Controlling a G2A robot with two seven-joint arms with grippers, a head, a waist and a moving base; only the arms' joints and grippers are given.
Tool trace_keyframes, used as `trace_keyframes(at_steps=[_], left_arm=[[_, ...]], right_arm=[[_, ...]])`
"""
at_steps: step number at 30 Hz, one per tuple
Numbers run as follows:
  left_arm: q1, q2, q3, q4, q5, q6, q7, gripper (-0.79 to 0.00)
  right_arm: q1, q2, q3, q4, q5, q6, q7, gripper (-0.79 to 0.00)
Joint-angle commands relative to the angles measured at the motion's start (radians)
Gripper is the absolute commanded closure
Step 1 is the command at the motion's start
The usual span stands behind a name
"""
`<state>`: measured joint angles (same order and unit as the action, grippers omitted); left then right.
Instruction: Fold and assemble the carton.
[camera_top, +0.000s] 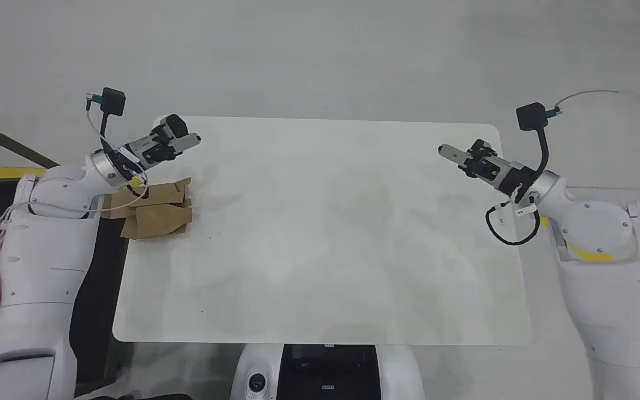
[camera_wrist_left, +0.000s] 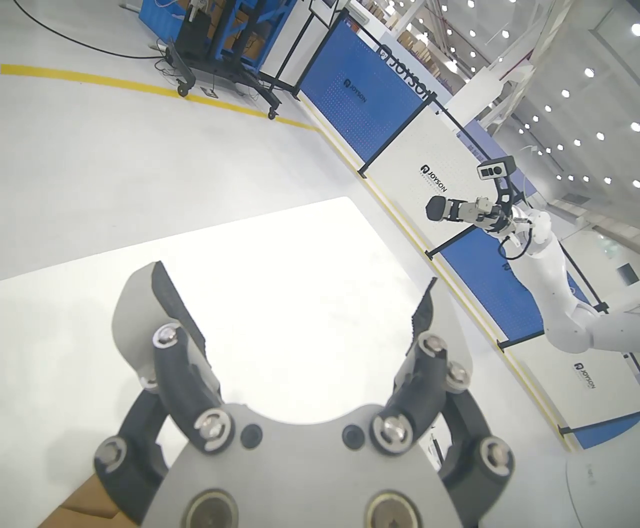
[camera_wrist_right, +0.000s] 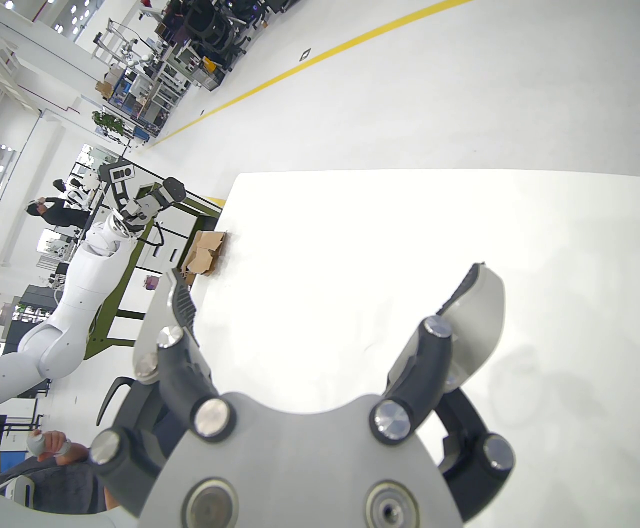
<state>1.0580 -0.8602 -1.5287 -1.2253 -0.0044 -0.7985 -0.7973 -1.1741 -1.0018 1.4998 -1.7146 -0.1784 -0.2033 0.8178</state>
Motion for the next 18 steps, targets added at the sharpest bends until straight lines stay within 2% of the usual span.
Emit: trace_keyframes(at_steps=[1, 10, 18], left_arm=[[0.014, 0.003, -0.014, 0.008, -0.025, 0.029, -0.002, -0.785], [0.045, 0.047, -0.136, 0.098, -0.179, 0.052, -0.244, -0.785], [0.084, 0.078, -0.183, 0.135, -0.151, 0.067, -0.292, -0.785]], right_arm=[[0.0, 0.0, 0.0, 0.0, 0.0, 0.0, 0.0, -0.785], [0.0, 0.0, 0.0, 0.0, 0.0, 0.0, 0.0, -0.785], [0.0, 0.0, 0.0, 0.0, 0.0, 0.0, 0.0, -0.785]])
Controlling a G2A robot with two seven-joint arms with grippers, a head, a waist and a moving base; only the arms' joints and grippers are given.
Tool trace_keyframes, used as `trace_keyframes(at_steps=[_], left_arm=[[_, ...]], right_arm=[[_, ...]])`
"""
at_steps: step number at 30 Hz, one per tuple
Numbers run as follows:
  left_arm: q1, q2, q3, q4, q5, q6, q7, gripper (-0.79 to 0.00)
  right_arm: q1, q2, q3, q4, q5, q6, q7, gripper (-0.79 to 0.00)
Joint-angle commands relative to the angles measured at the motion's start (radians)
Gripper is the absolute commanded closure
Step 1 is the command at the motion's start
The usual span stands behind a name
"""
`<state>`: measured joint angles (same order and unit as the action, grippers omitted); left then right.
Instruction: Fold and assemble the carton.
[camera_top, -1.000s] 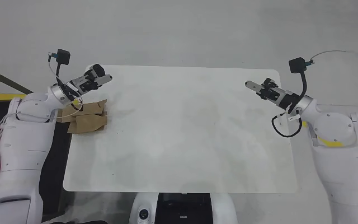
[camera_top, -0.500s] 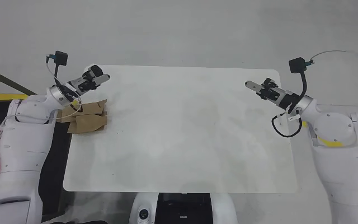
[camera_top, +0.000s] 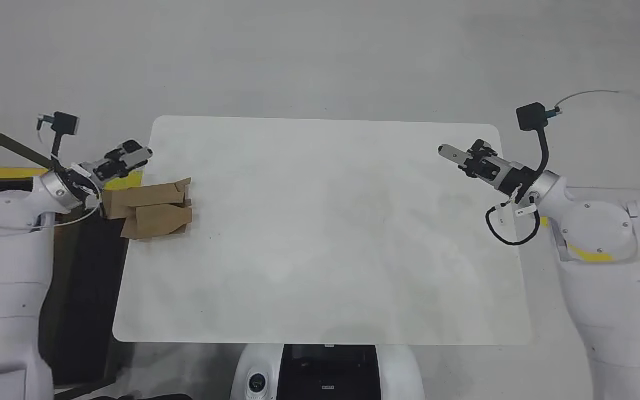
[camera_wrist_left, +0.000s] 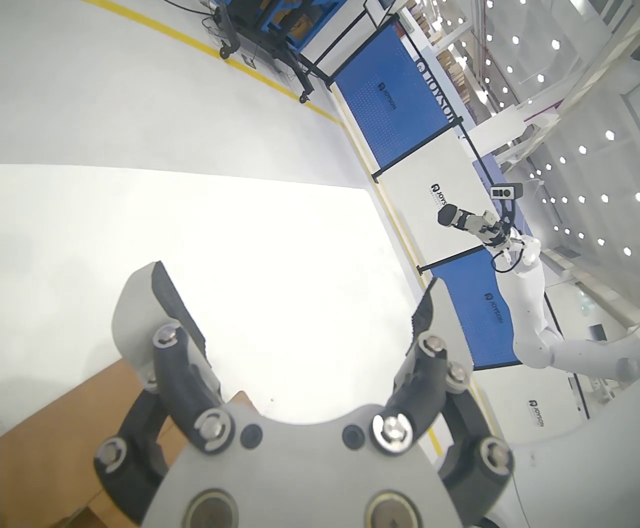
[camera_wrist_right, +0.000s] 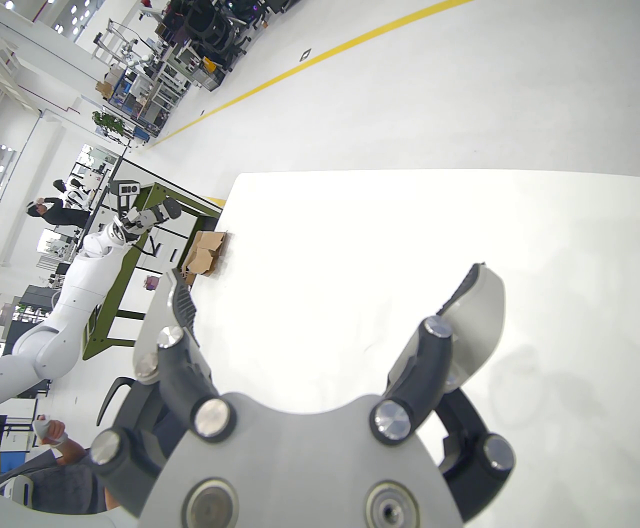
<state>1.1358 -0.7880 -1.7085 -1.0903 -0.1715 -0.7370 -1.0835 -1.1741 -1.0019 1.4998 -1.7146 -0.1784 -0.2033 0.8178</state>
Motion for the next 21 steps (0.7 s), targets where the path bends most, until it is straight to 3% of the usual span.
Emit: trace_keyframes(at_steps=[1, 8, 21], left_arm=[[0.013, 0.012, -0.01, 0.0, 0.038, 0.007, -0.007, -0.785], [0.043, 0.055, -0.048, 0.028, 0.164, -0.003, 0.003, -0.785], [0.043, 0.055, -0.048, 0.028, 0.164, -0.003, 0.003, -0.785]], right_arm=[[0.0, 0.0, 0.0, 0.0, 0.0, 0.0, 0.0, -0.785], [0.0, 0.0, 0.0, 0.0, 0.0, 0.0, 0.0, -0.785], [0.0, 0.0, 0.0, 0.0, 0.0, 0.0, 0.0, -0.785]])
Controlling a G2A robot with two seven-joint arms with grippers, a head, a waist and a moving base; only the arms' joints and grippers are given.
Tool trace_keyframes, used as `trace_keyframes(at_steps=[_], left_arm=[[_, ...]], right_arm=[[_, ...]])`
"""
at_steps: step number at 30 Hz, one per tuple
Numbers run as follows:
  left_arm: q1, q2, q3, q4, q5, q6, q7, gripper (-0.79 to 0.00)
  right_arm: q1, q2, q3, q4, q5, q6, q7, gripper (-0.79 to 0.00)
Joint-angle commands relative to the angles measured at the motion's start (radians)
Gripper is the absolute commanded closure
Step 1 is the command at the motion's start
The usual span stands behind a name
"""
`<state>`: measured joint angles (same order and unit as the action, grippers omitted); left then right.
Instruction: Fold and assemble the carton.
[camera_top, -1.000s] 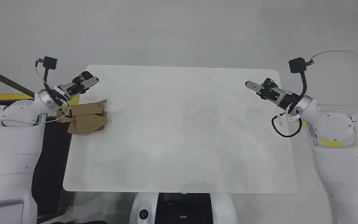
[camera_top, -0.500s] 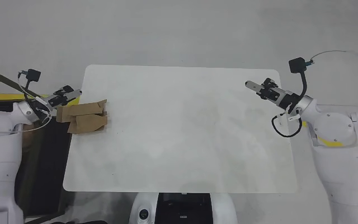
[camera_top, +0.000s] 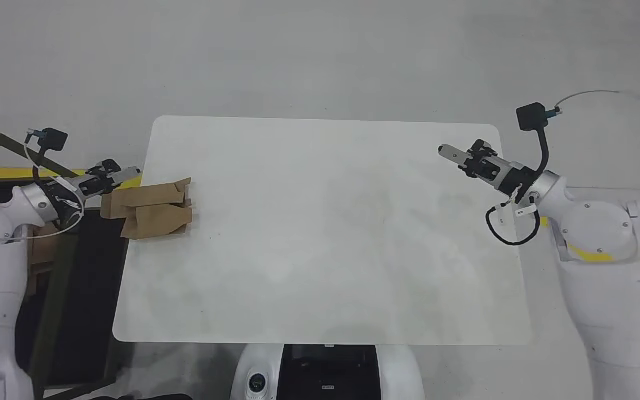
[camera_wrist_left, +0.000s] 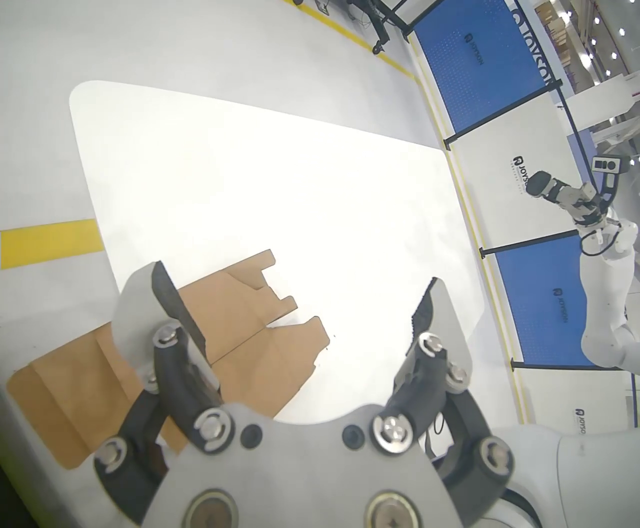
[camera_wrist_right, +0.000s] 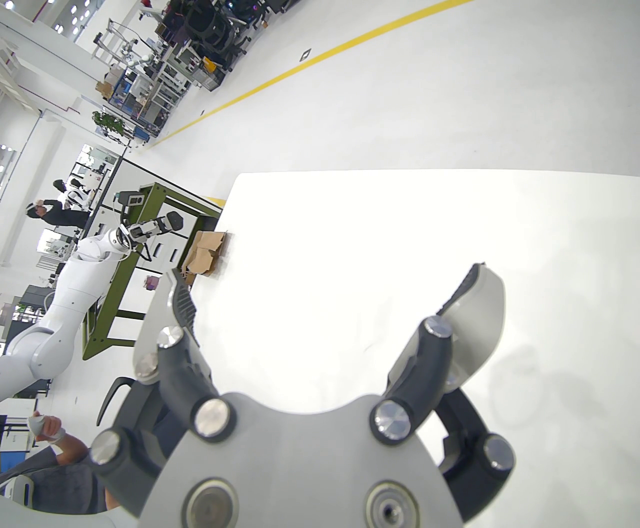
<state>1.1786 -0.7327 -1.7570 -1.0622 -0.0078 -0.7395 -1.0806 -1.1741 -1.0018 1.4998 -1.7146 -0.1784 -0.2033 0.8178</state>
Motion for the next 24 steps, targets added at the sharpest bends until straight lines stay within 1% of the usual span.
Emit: trace_keyframes(at_steps=[1, 12, 14, 16, 24], left_arm=[[0.0, 0.0, 0.0, 0.0, 0.0, 0.0, 0.0, -0.785], [0.0, 0.0, 0.0, 0.0, 0.0, 0.0, 0.0, -0.785], [0.013, 0.001, -0.007, 0.001, 0.012, 0.016, 0.025, -0.785], [0.029, 0.007, -0.033, 0.011, 0.023, 0.022, 0.04, -0.785], [0.113, 0.032, -0.148, 0.058, 0.057, -0.002, 0.099, -0.785]], right_arm=[[0.0, 0.0, 0.0, 0.0, 0.0, 0.0, 0.0, -0.785], [0.0, 0.0, 0.0, 0.0, 0.0, 0.0, 0.0, -0.785], [0.0, 0.0, 0.0, 0.0, 0.0, 0.0, 0.0, -0.785], [0.0, 0.0, 0.0, 0.0, 0.0, 0.0, 0.0, -0.785], [0.0, 0.0, 0.0, 0.0, 0.0, 0.0, 0.0, -0.785]])
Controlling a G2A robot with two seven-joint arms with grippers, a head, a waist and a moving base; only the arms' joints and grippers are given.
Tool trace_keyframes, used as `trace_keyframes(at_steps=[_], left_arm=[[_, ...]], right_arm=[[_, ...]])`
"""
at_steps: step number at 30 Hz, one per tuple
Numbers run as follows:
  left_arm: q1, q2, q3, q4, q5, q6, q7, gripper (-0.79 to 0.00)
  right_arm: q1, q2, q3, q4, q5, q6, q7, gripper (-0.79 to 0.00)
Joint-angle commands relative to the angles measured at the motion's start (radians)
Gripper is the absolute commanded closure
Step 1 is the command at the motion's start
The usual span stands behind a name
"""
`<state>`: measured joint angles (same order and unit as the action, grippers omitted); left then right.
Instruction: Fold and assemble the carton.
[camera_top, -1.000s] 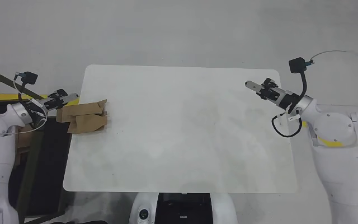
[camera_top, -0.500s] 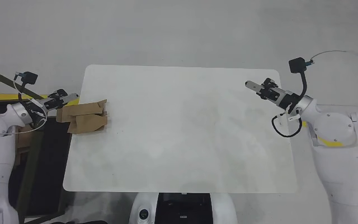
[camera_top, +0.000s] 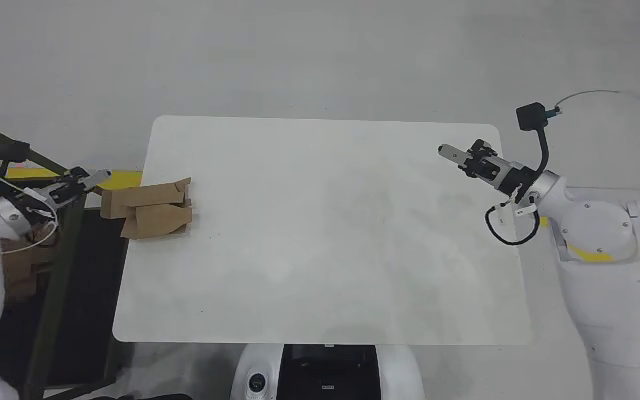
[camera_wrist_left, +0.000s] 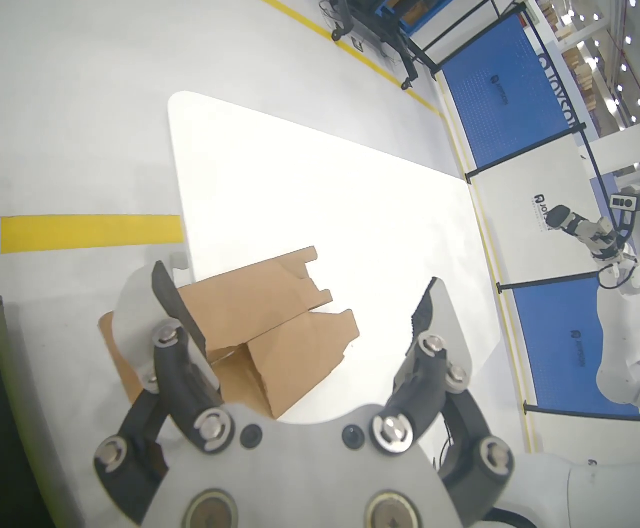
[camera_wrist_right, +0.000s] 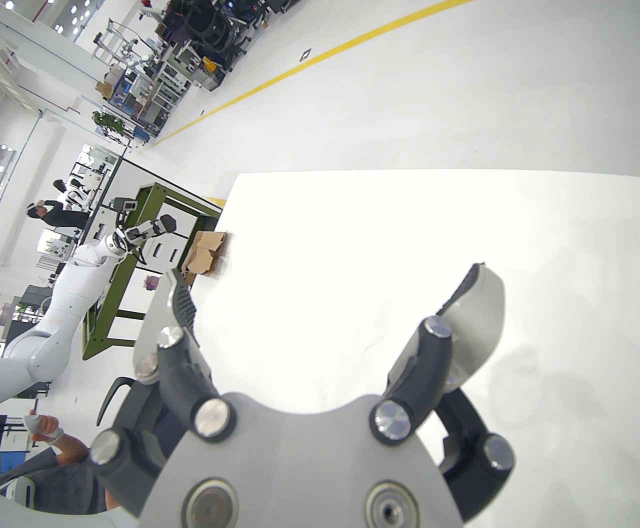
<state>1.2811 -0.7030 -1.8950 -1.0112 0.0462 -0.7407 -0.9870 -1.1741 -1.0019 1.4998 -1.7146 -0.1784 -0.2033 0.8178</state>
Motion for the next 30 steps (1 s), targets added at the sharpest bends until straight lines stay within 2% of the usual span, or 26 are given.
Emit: trace_keyframes(at_steps=[1, 9, 14, 22, 30], left_arm=[[0.02, 0.004, -0.02, 0.014, 0.0, -0.003, 0.006, -0.785], [0.069, 0.021, -0.072, 0.055, 0.051, -0.008, 0.032, -0.785], [0.068, 0.024, -0.049, 0.077, 0.076, 0.031, 0.034, -0.785], [-0.005, 0.013, 0.063, 0.153, 0.141, 0.075, 0.069, -0.785], [-0.119, -0.004, 0.18, 0.273, 0.197, 0.102, 0.078, -0.785]], right_arm=[[0.0, 0.0, 0.0, 0.0, 0.0, 0.0, 0.0, -0.785], [0.0, 0.0, 0.0, 0.0, 0.0, 0.0, 0.0, -0.785], [0.0, 0.0, 0.0, 0.0, 0.0, 0.0, 0.0, -0.785], [0.0, 0.0, 0.0, 0.0, 0.0, 0.0, 0.0, -0.785], [0.0, 0.0, 0.0, 0.0, 0.0, 0.0, 0.0, -0.785]])
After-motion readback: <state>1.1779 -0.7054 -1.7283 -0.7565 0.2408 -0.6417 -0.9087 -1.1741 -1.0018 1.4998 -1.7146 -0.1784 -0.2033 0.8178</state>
